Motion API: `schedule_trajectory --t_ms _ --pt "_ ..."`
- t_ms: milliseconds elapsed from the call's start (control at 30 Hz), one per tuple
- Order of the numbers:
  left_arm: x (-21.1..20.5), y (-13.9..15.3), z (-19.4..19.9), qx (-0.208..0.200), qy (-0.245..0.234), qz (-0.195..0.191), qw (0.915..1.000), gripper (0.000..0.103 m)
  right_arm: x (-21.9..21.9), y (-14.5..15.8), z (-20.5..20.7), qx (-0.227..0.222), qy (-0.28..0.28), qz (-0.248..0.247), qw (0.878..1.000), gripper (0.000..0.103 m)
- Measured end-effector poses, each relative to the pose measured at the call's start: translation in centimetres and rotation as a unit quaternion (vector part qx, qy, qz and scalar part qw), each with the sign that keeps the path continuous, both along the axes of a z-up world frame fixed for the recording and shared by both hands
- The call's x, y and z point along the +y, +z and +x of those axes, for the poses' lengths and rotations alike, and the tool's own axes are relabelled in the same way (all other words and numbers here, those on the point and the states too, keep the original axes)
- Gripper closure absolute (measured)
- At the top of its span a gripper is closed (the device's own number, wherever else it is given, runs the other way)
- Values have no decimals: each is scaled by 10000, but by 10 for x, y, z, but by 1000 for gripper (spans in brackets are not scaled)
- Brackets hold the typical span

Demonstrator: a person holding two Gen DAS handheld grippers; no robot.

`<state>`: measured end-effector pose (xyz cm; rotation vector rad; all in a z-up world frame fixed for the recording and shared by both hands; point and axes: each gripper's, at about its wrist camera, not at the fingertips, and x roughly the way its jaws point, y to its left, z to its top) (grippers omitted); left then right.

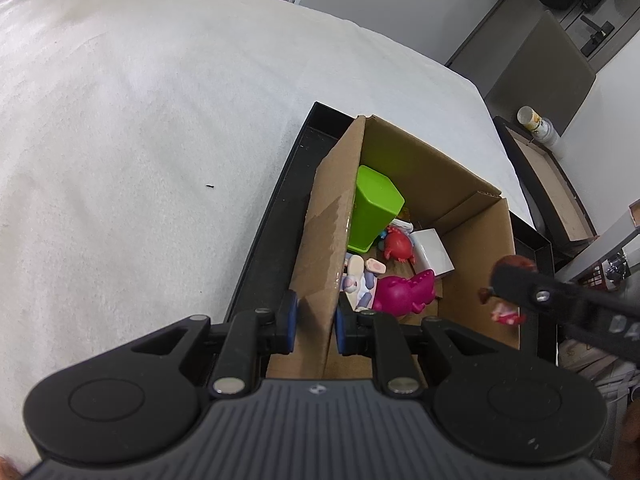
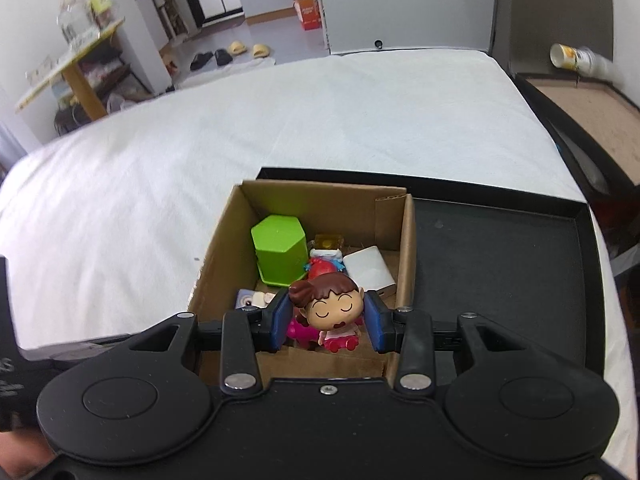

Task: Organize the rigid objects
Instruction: 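Carry the doll into the box and open the right gripper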

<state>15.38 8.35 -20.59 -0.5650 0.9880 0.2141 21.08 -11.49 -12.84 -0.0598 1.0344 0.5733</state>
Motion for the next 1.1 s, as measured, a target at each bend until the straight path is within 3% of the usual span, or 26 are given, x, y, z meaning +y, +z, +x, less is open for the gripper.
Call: schedule_trajectory --t_ms 533,833,1100 --pt "7 1 -4 -140 -109 -327 9993 84 35 -30 7 362 -195 -910 9950 64" --pt "14 1 -9 -257 -166 -505 9983 84 46 -52 10 350 -374 -1431 9884 64" --pt "17 0 -10 -313 -255 -636 9972 84 57 -61 18 464 -426 -1628 9846 64"
